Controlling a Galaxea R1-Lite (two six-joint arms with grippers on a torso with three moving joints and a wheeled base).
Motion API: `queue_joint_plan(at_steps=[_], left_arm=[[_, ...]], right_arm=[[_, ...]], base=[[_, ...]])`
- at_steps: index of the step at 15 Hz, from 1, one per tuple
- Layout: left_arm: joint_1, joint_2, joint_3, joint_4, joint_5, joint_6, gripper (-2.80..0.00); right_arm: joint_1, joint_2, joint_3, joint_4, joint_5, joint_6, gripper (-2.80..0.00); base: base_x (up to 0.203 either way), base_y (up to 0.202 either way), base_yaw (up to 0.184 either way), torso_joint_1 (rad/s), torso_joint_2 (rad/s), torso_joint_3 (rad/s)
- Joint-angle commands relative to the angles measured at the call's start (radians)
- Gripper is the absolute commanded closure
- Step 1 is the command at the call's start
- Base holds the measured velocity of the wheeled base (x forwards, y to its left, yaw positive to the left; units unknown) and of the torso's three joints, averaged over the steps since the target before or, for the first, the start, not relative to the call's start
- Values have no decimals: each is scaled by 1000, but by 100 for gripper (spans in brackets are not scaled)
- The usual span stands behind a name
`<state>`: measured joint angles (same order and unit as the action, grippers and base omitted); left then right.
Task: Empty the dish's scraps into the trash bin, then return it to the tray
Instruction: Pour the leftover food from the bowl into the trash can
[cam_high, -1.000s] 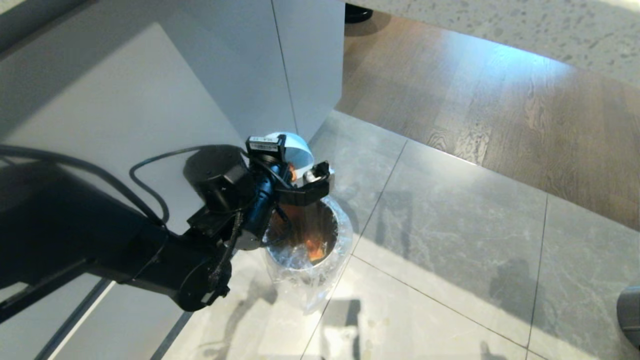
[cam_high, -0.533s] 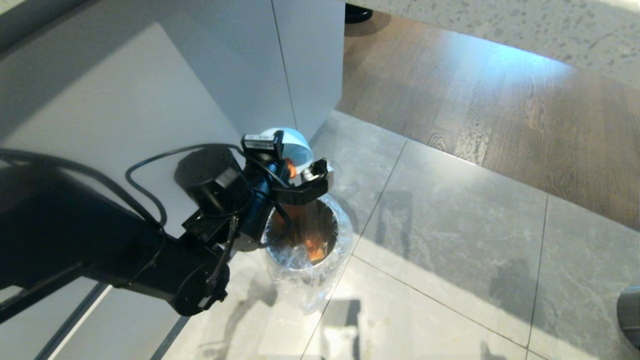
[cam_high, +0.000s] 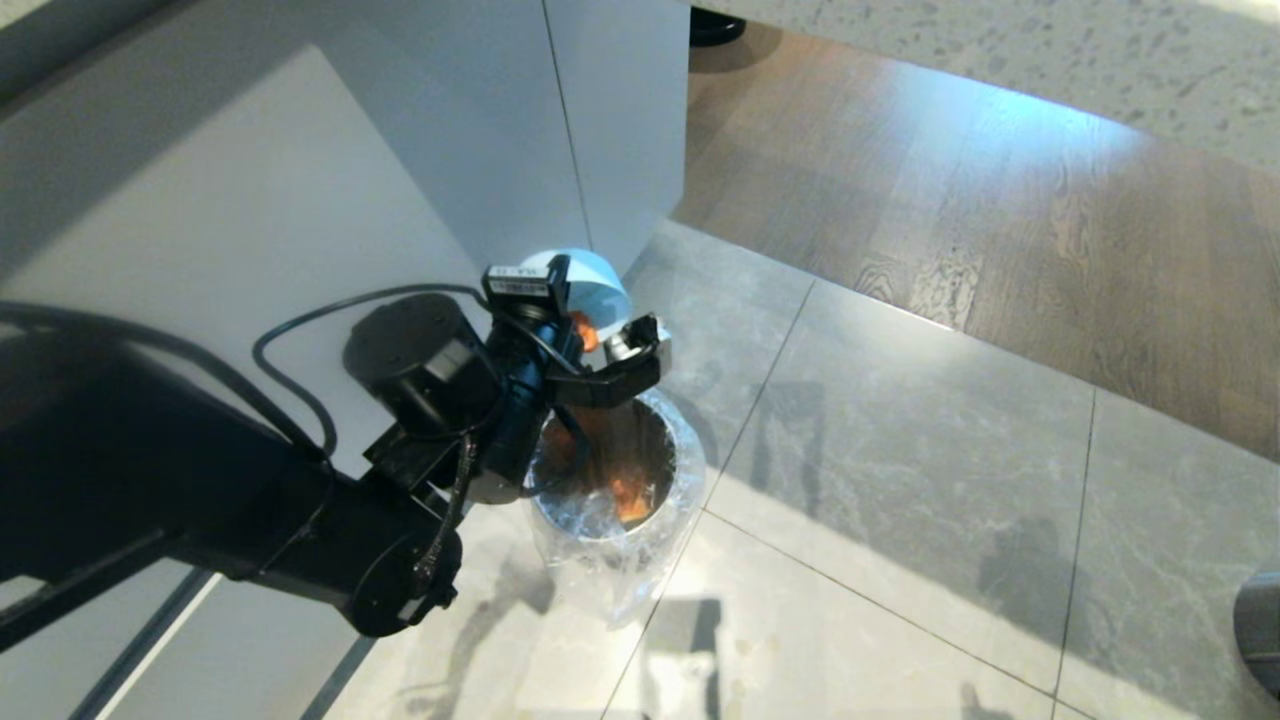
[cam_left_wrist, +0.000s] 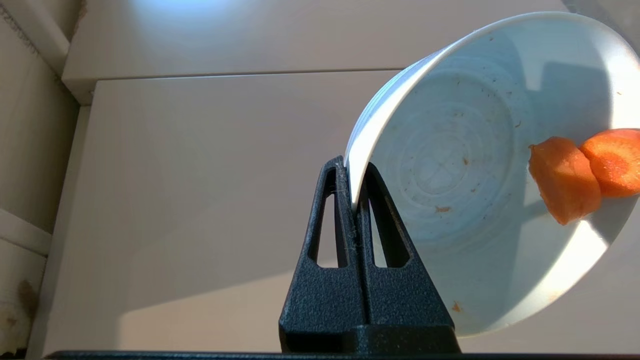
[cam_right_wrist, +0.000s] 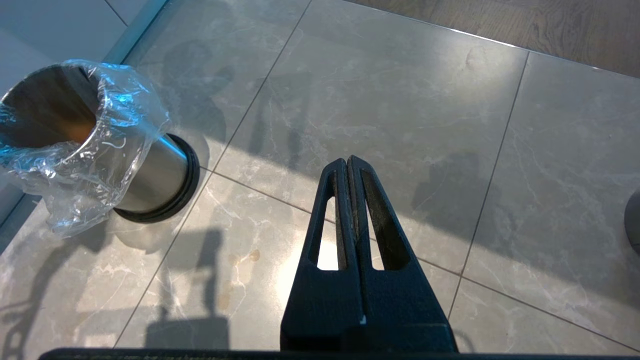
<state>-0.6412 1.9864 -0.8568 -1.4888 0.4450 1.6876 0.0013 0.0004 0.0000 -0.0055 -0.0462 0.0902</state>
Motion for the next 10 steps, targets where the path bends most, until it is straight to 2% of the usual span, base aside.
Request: queue_joint_plan(at_steps=[1,10], left_arm=[[0,-9,3,-24,3,9,0],[-11,-12,0,-62,3,7,0]], right_arm=[[0,0,0,-1,0,0,0],[0,0,0,-1,0,0,0]], base=[[0,0,0,0,0,0],[0,0,0,0,0,0]])
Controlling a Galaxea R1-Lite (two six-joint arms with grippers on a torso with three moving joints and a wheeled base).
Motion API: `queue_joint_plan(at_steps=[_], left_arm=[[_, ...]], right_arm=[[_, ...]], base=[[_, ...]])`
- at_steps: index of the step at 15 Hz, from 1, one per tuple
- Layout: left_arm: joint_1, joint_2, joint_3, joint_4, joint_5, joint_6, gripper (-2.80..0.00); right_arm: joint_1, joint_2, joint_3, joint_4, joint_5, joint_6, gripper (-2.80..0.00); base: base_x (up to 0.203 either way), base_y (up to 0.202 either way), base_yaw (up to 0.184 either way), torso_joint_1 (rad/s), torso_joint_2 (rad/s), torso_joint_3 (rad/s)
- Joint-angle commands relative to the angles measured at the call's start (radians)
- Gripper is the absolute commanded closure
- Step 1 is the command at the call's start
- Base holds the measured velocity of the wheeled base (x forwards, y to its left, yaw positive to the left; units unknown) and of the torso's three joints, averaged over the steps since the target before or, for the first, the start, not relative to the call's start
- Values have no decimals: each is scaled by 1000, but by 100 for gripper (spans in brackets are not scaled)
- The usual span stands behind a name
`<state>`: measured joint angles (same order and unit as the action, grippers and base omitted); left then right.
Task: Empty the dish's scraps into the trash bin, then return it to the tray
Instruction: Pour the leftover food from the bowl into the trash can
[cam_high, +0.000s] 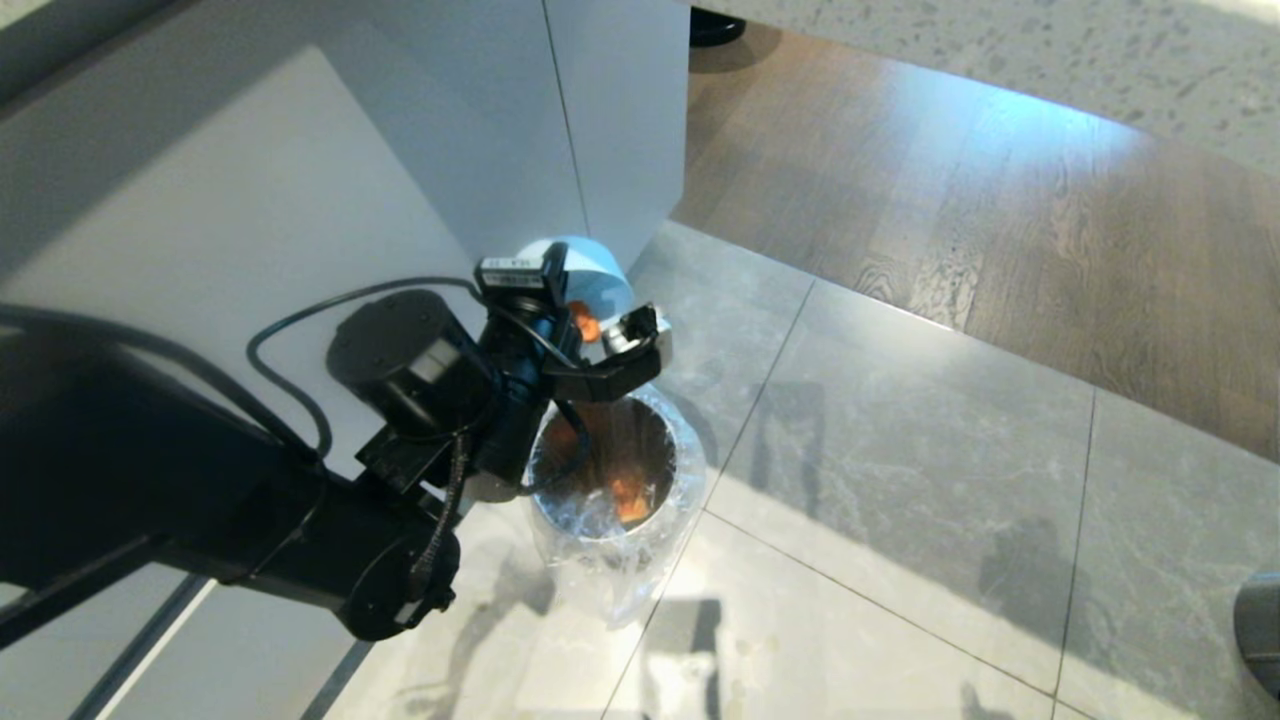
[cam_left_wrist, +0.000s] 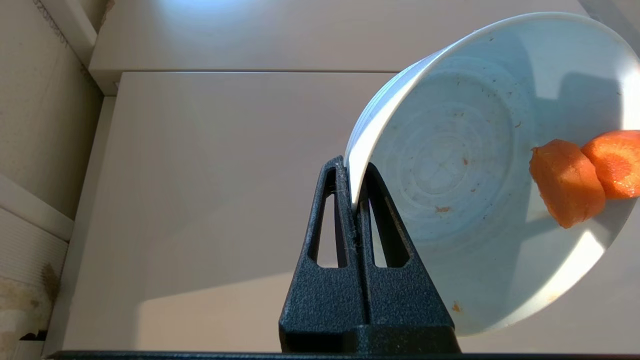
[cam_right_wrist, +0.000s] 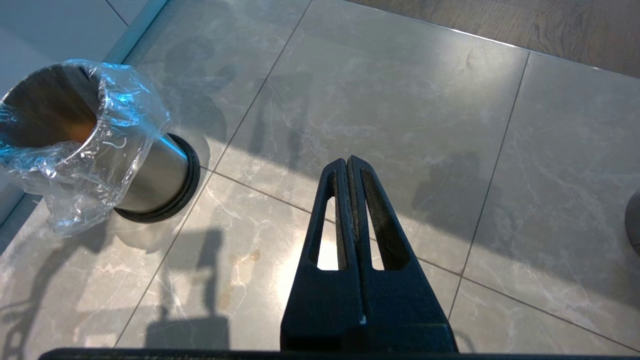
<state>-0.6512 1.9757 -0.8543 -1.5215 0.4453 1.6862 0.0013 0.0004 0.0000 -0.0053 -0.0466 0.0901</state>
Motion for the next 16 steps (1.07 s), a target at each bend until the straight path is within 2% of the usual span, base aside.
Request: queue_joint_plan(at_steps=[1,16], left_arm=[[-2,-2,-5,-36,2,9,0],[-8,-45,4,-42,1,12,0]], right_arm=[[0,0,0,-1,-1,0,0],[0,0,0,-1,1,0,0]], base=[[0,0,0,0,0,0],[0,0,0,0,0,0]])
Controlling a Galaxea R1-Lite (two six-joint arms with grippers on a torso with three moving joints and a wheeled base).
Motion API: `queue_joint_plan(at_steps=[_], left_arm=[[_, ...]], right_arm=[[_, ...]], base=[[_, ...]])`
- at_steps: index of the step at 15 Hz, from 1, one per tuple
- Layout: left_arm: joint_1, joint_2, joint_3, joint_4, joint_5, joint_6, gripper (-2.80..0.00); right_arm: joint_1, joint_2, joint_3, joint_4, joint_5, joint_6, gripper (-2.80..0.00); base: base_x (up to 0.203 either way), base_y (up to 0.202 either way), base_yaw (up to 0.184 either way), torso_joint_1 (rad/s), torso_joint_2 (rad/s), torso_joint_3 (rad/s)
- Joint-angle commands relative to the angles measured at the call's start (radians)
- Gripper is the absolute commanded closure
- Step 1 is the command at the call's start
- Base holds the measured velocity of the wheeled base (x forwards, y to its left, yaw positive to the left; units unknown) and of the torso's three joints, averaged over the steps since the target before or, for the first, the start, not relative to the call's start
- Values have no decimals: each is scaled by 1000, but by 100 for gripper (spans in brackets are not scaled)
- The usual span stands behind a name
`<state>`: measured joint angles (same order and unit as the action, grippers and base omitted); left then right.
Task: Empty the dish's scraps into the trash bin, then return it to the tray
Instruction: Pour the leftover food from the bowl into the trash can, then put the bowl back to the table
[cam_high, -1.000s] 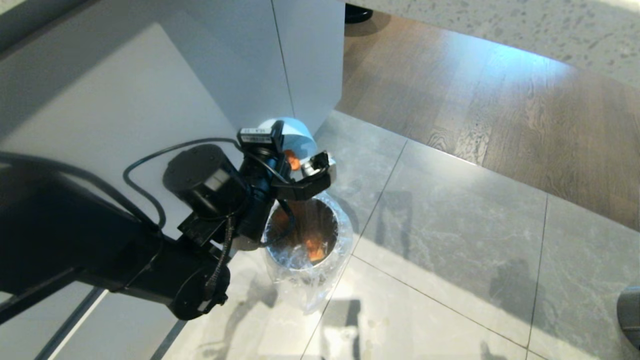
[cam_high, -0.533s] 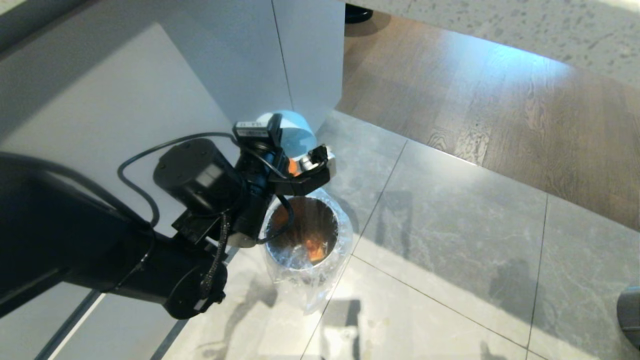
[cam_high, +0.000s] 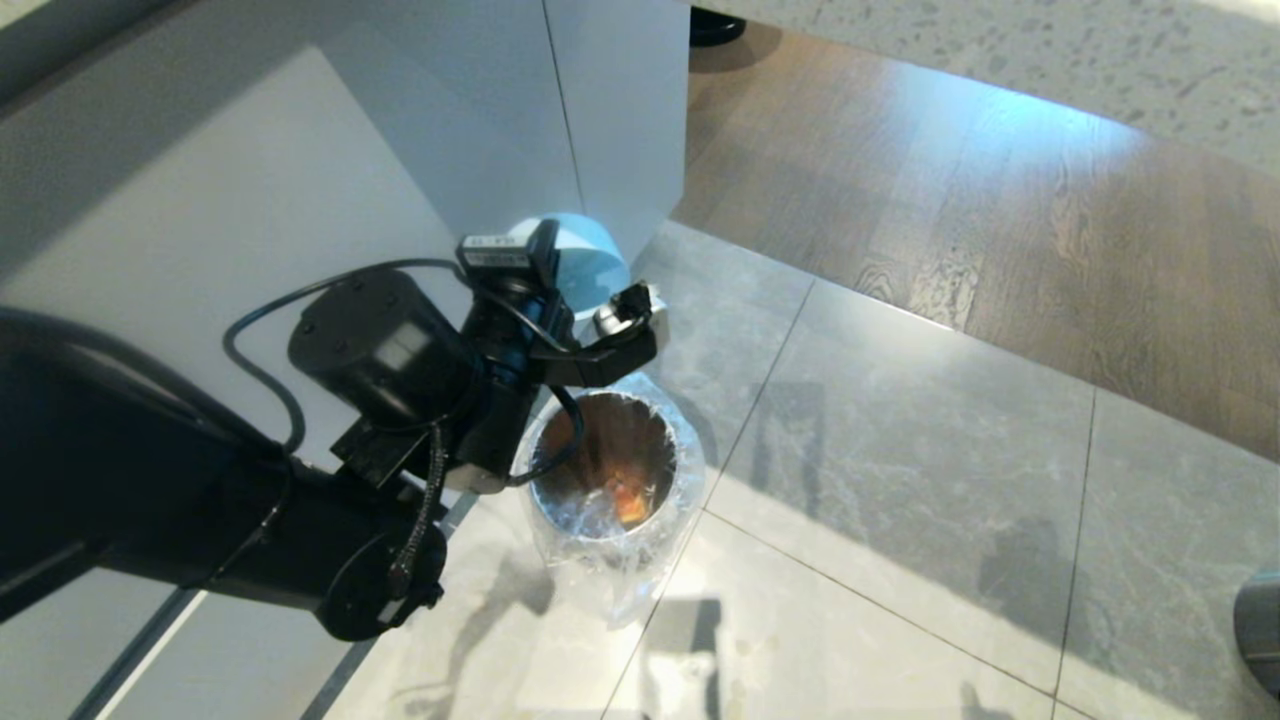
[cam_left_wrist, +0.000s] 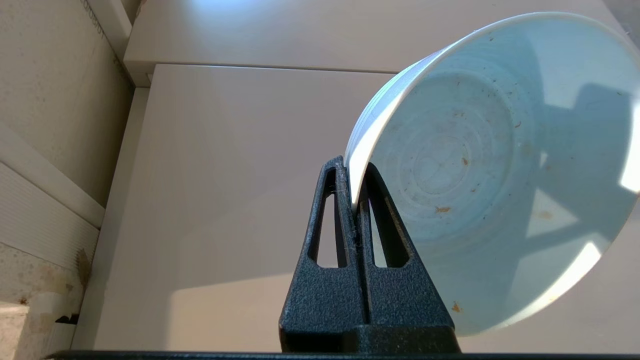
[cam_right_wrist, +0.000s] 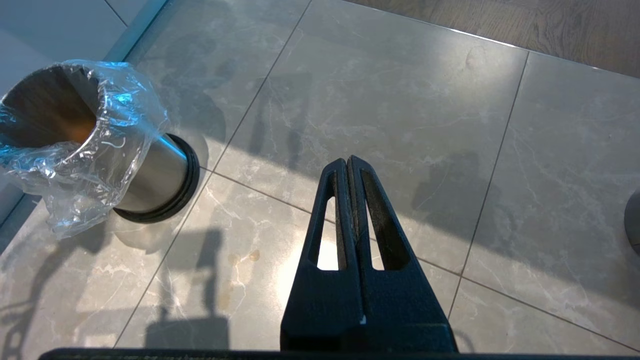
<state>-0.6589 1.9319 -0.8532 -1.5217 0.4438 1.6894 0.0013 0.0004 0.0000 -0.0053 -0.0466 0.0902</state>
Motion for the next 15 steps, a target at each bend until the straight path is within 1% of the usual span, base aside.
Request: queue_joint_plan(at_steps=[1,3,6,7,8,9,10,11,13,14,15], left_arm=[[-7,-3,10,-40,3,9,0],[-16,-16,28,-29,5,7,0],[-27,-44,95,-23,14,2,0],[-29,-55,126,-23,27,-5,0],[-37,-70,173,-16,53,-34,0],[-50,-88,226,3,93,-98,0],[-62,-105,267,33,131,-192,0],[-70,-127,289,89,151,-272,0],[-75,-182,305,273,158,-401,0],[-75,-214,310,369,154,-482,0],[-75,-245,315,439,144,-552,0]], right_arm=[[0,0,0,-1,0,0,0],[0,0,0,-1,-1,0,0],[0,0,0,-1,-1,0,0],[0,0,0,-1,-1,0,0],[0,0,0,-1,-1,0,0],[0,0,-1,-1,0,0,0],[0,0,0,-1,1,0,0],[0,0,0,-1,-1,0,0],[0,0,0,-1,-1,0,0],[0,0,0,-1,-1,0,0],[0,0,0,-1,-1,0,0]], base=[[0,0,0,0,0,0],[0,0,0,0,0,0],[0,0,0,0,0,0],[0,0,0,0,0,0],[0,0,0,0,0,0],[0,0,0,0,0,0],[0,0,0,0,0,0],[0,0,0,0,0,0],[0,0,0,0,0,0],[0,0,0,0,0,0],[0,0,0,0,0,0]])
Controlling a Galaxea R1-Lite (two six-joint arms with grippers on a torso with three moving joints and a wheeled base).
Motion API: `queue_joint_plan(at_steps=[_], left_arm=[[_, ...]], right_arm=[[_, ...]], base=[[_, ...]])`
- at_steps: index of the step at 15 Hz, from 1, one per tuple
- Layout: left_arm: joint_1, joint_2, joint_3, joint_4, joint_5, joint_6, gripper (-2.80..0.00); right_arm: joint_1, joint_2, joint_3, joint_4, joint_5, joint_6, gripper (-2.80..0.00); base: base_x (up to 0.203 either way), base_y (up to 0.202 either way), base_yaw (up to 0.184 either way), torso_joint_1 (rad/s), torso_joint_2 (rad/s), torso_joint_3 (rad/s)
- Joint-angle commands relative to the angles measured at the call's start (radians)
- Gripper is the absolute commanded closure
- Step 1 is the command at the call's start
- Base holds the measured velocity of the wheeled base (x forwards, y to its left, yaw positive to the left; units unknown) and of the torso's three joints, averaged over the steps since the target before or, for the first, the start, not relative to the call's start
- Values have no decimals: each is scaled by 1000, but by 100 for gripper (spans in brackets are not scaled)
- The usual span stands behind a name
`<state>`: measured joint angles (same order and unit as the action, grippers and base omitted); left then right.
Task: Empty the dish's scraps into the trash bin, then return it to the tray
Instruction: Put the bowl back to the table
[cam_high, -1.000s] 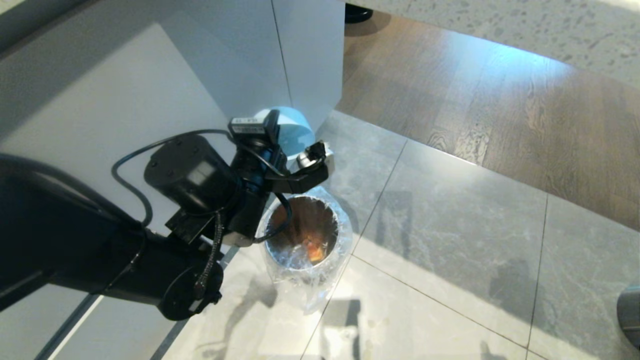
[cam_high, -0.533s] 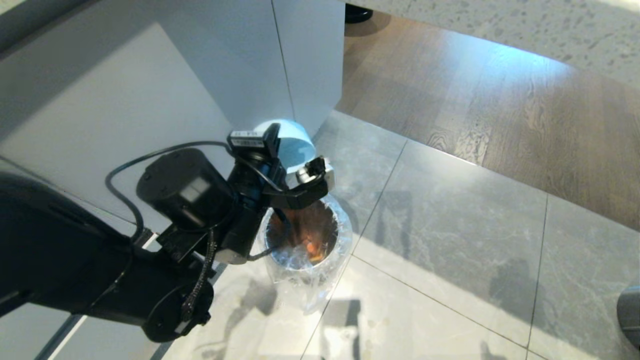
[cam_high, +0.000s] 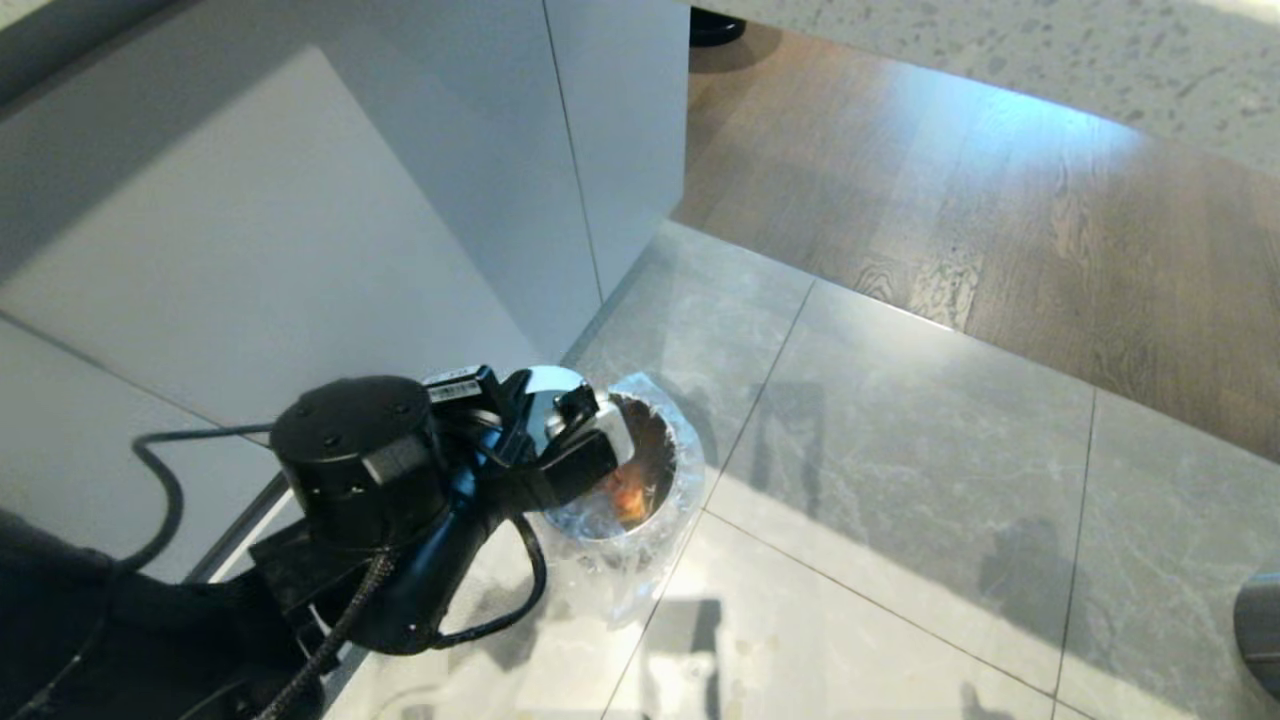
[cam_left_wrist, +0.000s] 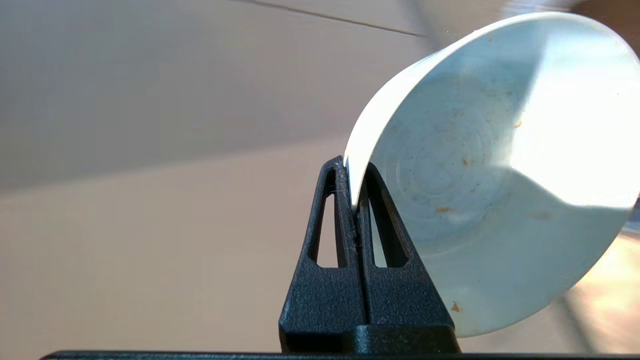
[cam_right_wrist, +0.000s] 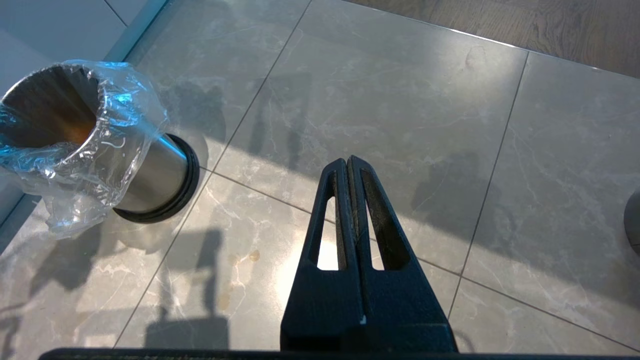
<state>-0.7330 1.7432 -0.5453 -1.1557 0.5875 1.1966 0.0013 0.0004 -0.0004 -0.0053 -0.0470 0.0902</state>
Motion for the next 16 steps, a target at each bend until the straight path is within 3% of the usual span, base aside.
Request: queue_joint_plan(at_steps=[1,4,6,10,12,16], left_arm=[[2,-89,14,147,-17,-128,0],[23,-179,21,276,-57,-248,0],[72,-212,19,293,-106,-264,0],[215,-252,-15,283,-266,-303,0],[226,-261,-21,276,-283,-382,0],[283,-286,-48,262,-285,-412,0]], right_arm=[[0,0,0,-1,-1,0,0],[0,0,0,-1,-1,0,0],[0,0,0,-1,1,0,0],[0,0,0,-1,-1,0,0],[0,0,0,-1,-1,0,0],[0,0,0,-1,-1,0,0]], base=[[0,0,0,0,0,0],[0,0,0,0,0,0],[0,0,0,0,0,0],[0,0,0,0,0,0],[0,0,0,0,0,0],[0,0,0,0,0,0]])
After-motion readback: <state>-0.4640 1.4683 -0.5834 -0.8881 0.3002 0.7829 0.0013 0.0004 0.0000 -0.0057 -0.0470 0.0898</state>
